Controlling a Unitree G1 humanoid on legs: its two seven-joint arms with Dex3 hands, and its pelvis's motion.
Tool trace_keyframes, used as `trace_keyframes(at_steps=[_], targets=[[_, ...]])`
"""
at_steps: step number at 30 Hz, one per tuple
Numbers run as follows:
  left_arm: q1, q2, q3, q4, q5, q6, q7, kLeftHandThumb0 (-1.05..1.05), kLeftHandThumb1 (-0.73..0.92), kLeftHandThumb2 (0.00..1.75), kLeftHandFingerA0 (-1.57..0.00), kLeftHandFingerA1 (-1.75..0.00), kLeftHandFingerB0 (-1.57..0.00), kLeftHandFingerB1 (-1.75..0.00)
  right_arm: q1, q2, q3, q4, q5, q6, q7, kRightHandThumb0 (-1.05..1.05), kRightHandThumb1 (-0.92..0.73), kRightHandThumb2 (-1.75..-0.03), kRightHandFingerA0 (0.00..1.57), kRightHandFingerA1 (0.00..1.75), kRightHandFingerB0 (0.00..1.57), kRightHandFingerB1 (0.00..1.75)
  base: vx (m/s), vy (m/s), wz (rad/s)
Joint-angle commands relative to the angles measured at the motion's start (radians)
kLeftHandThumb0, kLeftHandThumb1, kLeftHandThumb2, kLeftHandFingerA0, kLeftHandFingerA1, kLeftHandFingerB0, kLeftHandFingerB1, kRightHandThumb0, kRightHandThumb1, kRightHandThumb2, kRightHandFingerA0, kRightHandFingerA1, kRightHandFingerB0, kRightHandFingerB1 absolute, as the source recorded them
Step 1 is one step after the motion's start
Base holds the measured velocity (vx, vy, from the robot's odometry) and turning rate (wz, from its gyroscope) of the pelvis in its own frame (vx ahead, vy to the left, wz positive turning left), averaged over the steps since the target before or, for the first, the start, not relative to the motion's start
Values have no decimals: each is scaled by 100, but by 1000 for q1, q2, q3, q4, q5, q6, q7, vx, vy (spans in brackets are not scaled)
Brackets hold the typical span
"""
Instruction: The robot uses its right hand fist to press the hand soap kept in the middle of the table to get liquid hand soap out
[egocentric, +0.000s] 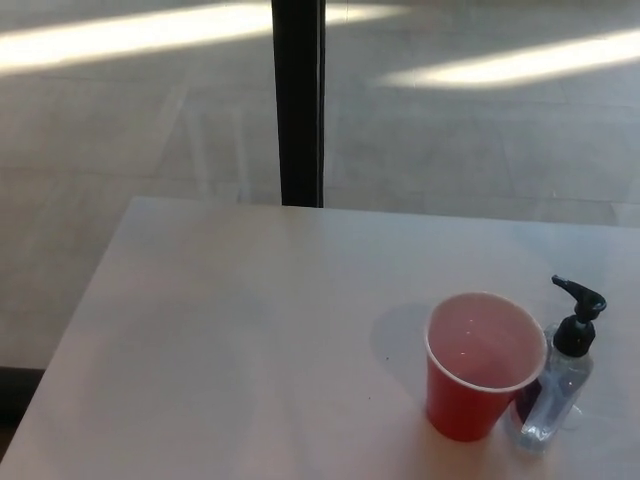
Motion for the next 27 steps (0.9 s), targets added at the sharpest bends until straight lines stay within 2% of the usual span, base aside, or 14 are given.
trace_keyframes(at_steps=[1, 2, 4, 8, 10, 13, 17, 21, 22, 24, 25, 27], targets=[[1, 26, 13, -5, -24, 45, -12, -14, 41, 95, -64, -84, -50, -75, 23, 9, 65, -7, 86, 78, 68, -15, -62, -113, 94, 175, 75, 130, 0, 0, 0], [-1, 27, 11, 6, -23, 37, -15, -15, 42, 95, -62, -83, -48, -73, 44, -5, 120, 4, 81, 47, 148, -18, -63, -118, 98, 175, 76, 140, 0, 0, 0], [-11, 28, 6, 37, -19, 22, -7, -14, 42, 93, -65, -83, -51, -74, 57, -7, 158, 0, 85, 68, 157, -22, -60, -116, 98, 175, 75, 145, 0, 0, 0], [-1, 31, 4, 8, -28, 32, -20, -15, 42, 96, -63, -83, -50, -75, 70, -16, 225, 8, 90, 81, 201, -22, -61, -111, 97, 175, 74, 143, 0, 0, 0], [-8, 31, 7, 24, -31, 27, -18, -15, 41, 95, -63, -83, -51, -75, 86, -22, 257, 17, 90, 66, 242, -20, -60, -114, 97, 175, 74, 144, 0, 0, 0], [-5, 32, 7, 27, -35, 20, -20, -16, 41, 96, -62, -82, -51, -75, 100, -19, 282, 14, 80, 69, 238, -21, -56, -119, 97, 175, 76, 147, 0, 0, 0], [13, 28, 0, 15, -29, 24, -2, -17, 41, 95, -66, -84, -53, -76, 185, -30, 331, 28, 67, 37, 310, -21, -57, -115, 98, 175, 75, 149, 0, 0, 0], [3, 29, 10, 45, -41, 11, -7, -17, 42, 95, -65, -84, -52, -76, 210, -42, 361, 30, 37, 27, 313, -23, -55, -115, 97, 175, 74, 151, 0, 0, 0], [11, 31, -10, 24, -23, 18, -1, -18, 42, 94, -67, -85, -54, -76, 235, -41, 372, 12, 29, 27, 310, -22, -59, -114, 98, 175, 75, 144, 0, 0, 0], [15, 31, -11, 20, -25, 12, -2, -18, 41, 95, -68, -86, -55, -77, 242, -38, 375, 13, 24, 16, 316, -22, -58, -116, 99, 175, 75, 144, 0, 0, 0], [13, 33, -12, 19, -27, 21, -7, -17, 42, 95, -67, -85, -50, -74, 250, -35, 381, 8, 15, 12, 312, -22, -56, -119, 100, 175, 76, 145, 0, 0, 0], [18, 33, -17, 14, -24, 15, -7, -18, 42, 94, -67, -85, -53, -76, 265, -30, 390, -3, 8, 12, 311, -21, -55, -121, 99, 175, 76, 148, 0, 0, 0]])
